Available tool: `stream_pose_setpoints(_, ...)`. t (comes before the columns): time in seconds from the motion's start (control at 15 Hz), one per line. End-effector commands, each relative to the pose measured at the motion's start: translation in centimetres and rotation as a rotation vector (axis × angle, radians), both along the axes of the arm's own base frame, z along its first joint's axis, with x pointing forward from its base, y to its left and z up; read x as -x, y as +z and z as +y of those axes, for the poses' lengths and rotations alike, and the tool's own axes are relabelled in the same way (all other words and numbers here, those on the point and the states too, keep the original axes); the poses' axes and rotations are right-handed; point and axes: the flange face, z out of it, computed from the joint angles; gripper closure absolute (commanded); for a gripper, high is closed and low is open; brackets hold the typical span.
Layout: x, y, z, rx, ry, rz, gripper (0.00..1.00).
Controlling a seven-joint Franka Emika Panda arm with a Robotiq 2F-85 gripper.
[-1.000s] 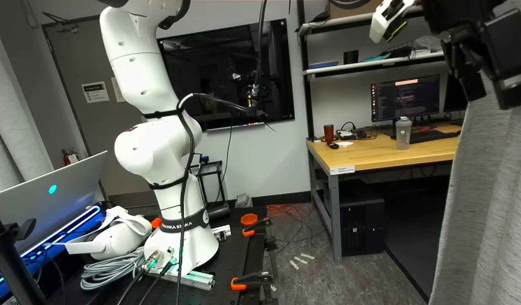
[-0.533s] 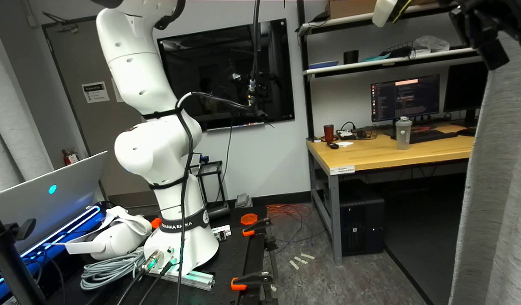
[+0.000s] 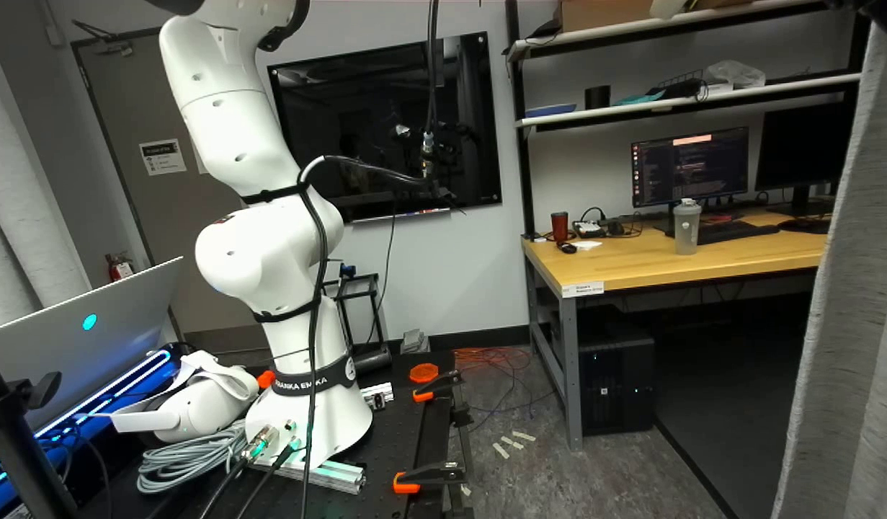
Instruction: Move the curtain to the left
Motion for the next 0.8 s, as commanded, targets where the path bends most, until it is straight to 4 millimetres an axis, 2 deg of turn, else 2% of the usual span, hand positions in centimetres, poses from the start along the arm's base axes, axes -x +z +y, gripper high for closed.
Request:
stream_pose_setpoints(0.0, 0.4, 1.9, 1.0, -0.018, 0.03, -0.113, 0.0)
stream_pose_setpoints(0.47, -0.1, 7.0, 2.0, -0.031, 0.071, -0.27, 0.0)
stream_pose_setpoints(0.73, -0.3, 8.5, 2.3, -0.036, 0.082, -0.319, 0.0)
